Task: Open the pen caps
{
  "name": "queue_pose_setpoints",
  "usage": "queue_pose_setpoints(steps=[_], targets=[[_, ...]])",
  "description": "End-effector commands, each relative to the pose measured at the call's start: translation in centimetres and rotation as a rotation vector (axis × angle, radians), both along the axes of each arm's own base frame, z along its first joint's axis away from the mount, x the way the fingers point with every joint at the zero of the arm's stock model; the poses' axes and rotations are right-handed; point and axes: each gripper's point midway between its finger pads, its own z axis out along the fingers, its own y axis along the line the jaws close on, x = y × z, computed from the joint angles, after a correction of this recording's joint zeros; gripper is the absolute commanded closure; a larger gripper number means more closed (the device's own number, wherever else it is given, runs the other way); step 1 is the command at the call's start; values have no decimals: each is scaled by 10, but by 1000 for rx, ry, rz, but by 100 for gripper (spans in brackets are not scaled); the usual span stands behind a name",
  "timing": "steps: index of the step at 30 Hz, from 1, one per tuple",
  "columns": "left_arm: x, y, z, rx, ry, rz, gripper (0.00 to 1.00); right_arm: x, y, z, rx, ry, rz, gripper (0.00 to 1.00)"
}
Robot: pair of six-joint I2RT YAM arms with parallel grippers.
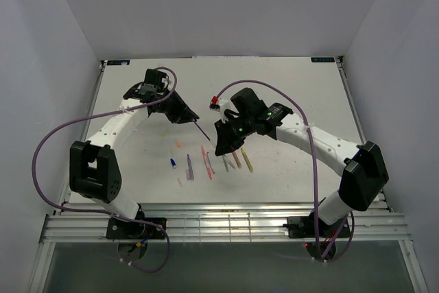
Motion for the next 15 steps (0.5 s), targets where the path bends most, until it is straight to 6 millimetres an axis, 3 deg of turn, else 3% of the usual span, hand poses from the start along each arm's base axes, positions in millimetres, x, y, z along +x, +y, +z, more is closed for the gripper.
queue_pose_setpoints(steps=[1, 15], targets=[[-5, -1, 23, -27, -62, -4, 100, -3, -1, -8, -4, 24, -7, 92], [-6, -3, 27, -43, -63, -14, 100, 6, 4, -15, -27, 34, -30, 92]])
